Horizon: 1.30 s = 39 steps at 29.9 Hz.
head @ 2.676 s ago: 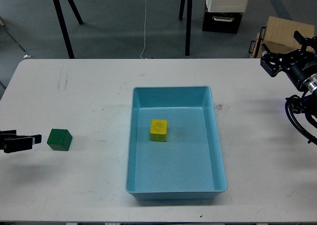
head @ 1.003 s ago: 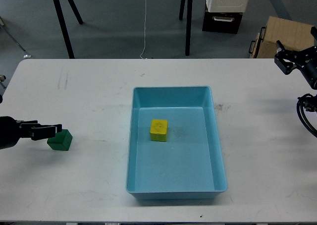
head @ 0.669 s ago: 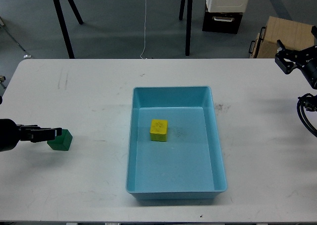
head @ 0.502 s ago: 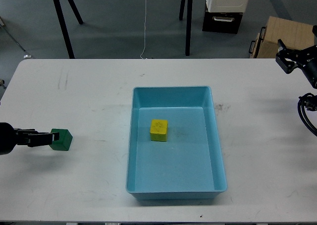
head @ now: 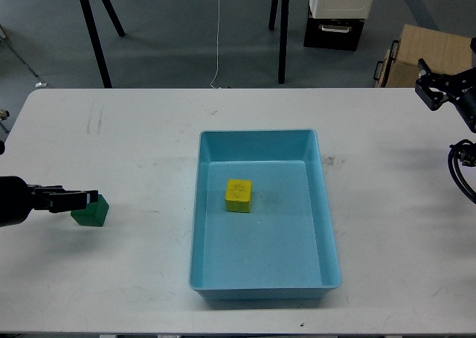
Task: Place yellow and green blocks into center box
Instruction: 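Close the left gripper on the green cube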
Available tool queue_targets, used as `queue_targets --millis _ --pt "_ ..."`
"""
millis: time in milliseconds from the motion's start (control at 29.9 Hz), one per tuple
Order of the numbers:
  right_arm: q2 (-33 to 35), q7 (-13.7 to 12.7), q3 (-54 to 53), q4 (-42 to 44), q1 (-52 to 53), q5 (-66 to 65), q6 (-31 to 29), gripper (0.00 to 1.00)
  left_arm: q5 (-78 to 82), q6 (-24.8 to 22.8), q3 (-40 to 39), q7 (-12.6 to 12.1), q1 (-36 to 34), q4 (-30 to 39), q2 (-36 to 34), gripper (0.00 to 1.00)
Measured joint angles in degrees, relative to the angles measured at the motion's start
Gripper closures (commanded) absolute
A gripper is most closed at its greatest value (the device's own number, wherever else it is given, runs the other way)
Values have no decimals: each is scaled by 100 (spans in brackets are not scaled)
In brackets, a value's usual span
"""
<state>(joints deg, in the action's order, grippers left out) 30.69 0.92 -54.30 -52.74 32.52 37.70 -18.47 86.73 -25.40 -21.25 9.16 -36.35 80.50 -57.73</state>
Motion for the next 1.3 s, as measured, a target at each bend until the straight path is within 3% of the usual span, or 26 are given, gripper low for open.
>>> queue_targets --millis 368,1304 --pt "76 4 -2 9 -9 0 1 1 50 2 305 -509 -60 -441 399 0" --pt "174 5 1 9 -9 0 -43 0 468 225 579 -529 -100 -755 652 0"
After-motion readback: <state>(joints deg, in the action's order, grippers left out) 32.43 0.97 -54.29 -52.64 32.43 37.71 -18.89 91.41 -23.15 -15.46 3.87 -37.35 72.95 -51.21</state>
